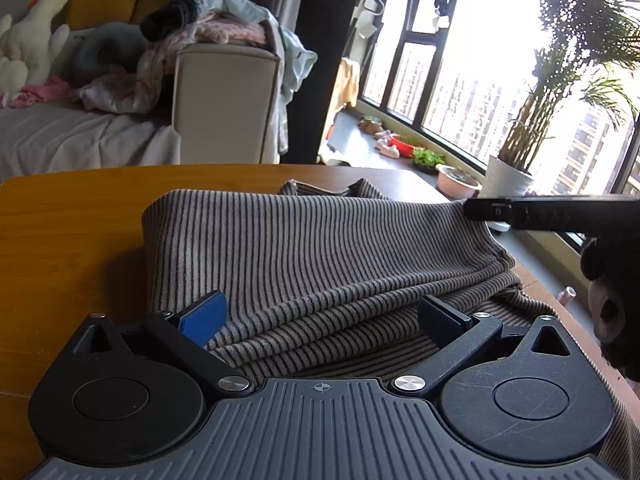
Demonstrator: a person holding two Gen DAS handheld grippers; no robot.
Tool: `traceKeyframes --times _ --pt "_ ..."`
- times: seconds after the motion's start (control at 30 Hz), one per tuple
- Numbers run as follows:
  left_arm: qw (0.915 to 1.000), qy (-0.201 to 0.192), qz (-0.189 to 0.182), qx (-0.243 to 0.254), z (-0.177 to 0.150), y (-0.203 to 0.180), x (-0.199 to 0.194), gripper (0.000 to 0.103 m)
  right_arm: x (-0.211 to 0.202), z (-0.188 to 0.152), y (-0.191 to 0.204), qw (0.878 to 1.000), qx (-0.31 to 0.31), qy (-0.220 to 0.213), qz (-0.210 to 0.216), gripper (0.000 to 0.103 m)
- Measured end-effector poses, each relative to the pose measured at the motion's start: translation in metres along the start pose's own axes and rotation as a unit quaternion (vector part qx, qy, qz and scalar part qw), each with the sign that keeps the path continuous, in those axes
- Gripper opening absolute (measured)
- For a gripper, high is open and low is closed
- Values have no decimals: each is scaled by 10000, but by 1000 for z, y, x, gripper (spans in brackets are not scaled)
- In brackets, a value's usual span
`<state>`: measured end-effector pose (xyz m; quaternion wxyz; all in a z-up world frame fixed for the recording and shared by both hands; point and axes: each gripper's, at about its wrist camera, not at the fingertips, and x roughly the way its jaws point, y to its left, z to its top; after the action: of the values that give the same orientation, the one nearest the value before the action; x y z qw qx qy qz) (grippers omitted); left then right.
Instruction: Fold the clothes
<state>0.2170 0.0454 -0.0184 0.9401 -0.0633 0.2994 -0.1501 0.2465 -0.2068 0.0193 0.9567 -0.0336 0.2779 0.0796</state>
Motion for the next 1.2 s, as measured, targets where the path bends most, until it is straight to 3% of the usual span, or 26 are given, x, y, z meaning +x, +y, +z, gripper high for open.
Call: traceKeyframes --times 0.23,0.57,0.63,0.7,0.77,0.83,1.0,1.2 --pt "10000 -18 -41 -53 1 2 0 103 50 46 14 9984 -13 79 556 48" --pt "9999 -28 -85 -105 1 4 -1 103 119 28 45 9951 -294 668 666 48" --pt "9999 -48 -87 -119 1 4 -2 103 123 24 48 9947 -295 706 689 42" --pt "9996 -99 -157 -203 1 7 -6 103 115 25 50 9952 -337 638 665 20" --pt "9990 -147 -256 -327 3 12 -11 103 107 26 52 9956 -378 571 641 11" --pt "9987 -110 -252 -419 11 19 -23 103 79 31 51 9955 -349 322 815 11" --pt "9957 -478 -41 -798 39 43 -70 103 -17 33 36 9889 -256 -262 1440 6" --pt "9931 -744 44 -907 56 41 -105 103 -95 -21 37 9824 -312 -99 1838 6"
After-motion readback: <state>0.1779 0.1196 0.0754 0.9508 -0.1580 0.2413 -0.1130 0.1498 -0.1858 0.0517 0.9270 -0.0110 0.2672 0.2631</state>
